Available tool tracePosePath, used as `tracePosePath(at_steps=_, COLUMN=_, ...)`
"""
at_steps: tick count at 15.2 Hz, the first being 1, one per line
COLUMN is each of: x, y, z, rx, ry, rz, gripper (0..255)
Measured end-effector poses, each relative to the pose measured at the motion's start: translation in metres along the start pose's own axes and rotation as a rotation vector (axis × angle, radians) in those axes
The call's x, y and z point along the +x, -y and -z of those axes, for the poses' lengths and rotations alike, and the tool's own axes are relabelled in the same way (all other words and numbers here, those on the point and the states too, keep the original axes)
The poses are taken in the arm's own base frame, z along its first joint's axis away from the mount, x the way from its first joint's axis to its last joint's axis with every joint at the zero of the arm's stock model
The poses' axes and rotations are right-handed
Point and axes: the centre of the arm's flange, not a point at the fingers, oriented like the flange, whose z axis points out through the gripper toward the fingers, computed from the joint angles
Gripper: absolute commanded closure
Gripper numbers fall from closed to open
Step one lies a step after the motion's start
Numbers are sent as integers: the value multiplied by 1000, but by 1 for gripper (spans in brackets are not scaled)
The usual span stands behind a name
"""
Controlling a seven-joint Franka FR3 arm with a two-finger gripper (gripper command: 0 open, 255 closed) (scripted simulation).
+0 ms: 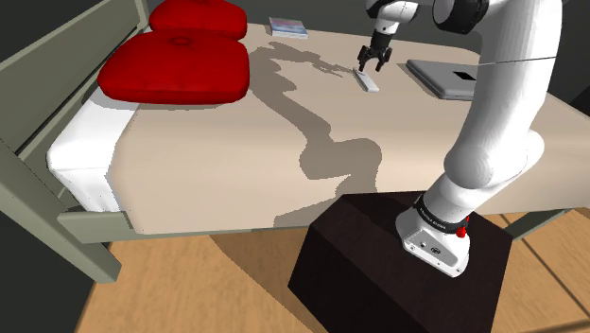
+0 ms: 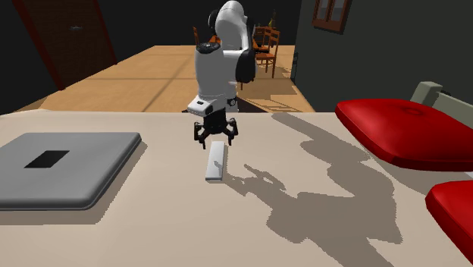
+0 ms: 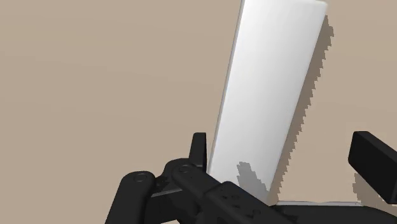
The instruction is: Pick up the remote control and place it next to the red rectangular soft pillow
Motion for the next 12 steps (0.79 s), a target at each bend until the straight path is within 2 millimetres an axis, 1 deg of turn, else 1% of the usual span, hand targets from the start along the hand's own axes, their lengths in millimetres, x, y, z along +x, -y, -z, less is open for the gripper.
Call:
tracePosePath(at_steps=2, x=8, y=-6, z=-12, rx=0, ry=0, rz=-9, gripper=0)
tracePosePath(at_steps=8, x=10, y=-7, z=-41, rx=0, ry=0, rz=-11, gripper=0)
tracePosePath(at_steps=12, x=9, y=-8, z=-45, rx=0, ry=0, rz=-11, gripper=0)
